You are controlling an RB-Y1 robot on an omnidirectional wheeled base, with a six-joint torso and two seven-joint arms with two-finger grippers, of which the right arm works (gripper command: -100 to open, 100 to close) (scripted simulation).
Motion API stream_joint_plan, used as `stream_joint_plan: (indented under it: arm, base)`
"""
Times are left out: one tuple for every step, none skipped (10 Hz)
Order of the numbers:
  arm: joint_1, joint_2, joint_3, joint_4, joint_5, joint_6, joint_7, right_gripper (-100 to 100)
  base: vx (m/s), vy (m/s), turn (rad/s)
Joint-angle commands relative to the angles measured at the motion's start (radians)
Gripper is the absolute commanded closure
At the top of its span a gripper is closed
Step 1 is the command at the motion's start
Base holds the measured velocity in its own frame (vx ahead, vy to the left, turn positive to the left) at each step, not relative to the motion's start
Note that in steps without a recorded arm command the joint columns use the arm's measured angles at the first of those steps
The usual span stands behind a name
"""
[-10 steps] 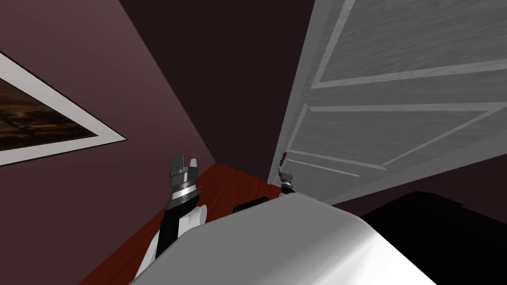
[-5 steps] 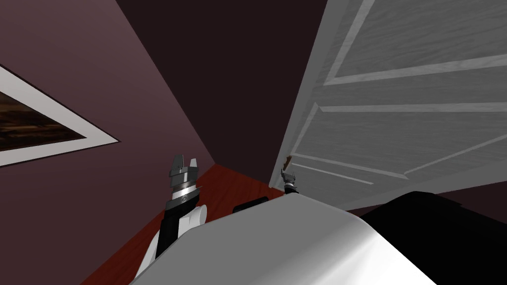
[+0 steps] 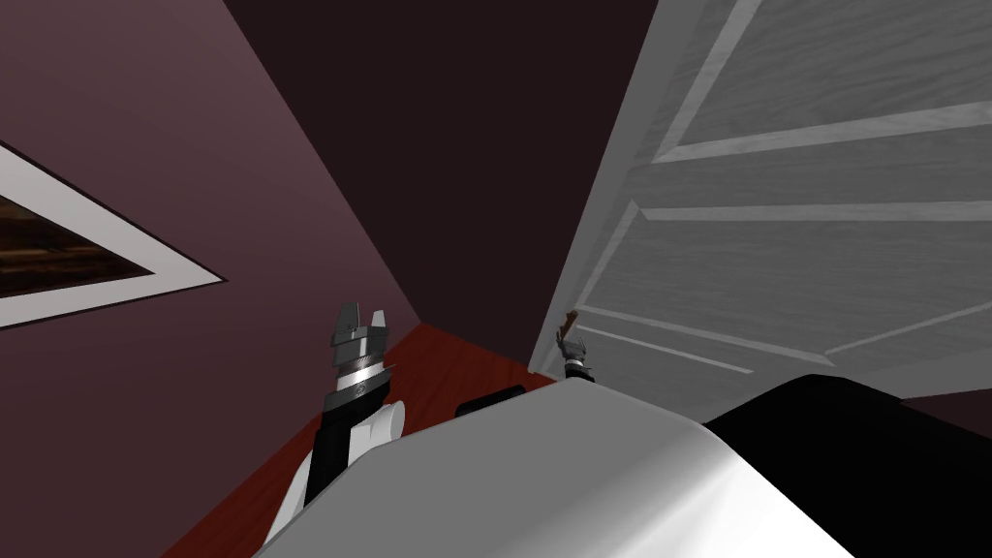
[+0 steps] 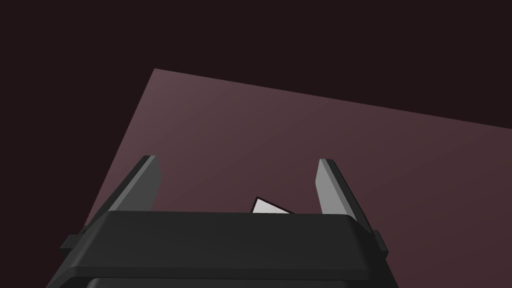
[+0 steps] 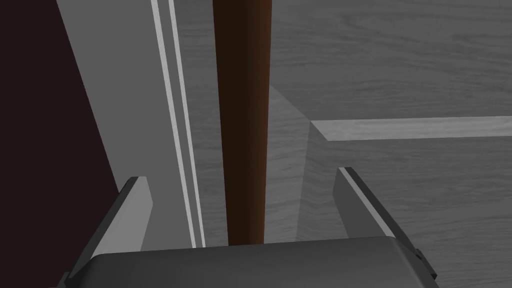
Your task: Pull the door open
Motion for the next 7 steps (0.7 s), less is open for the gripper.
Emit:
stream_joint_plan:
  arm:
    - [0.005,-0.022,0.000,0.012,-0.001,-0.002,-0.030,-100]
    - [0.007,-0.035,-0.001,0.020,-0.002,-0.003,-0.046,-100]
    - [0.008,-0.047,-0.001,0.028,-0.002,-0.004,-0.062,-100]
    - [0.010,-0.058,-0.001,0.035,-0.003,-0.005,-0.077,-100]
    - [0.012,-0.076,-0.002,0.047,-0.003,-0.006,-0.101,-100]
    - [0.013,-0.082,-0.002,0.052,-0.004,-0.007,-0.109,-100]
    - [0.018,-0.073,-0.001,0.041,-0.003,-0.005,-0.096,-100]
  base:
    - [0.091,-0.006,0.010]
    - [0.109,0.005,0.009]
    - [0.112,-0.001,0.009]
    - [0.096,-0.007,0.009]
    - [0.124,-0.015,0.013]
    - [0.118,0.003,-0.001]
    - [0.033,0.013,-0.026]
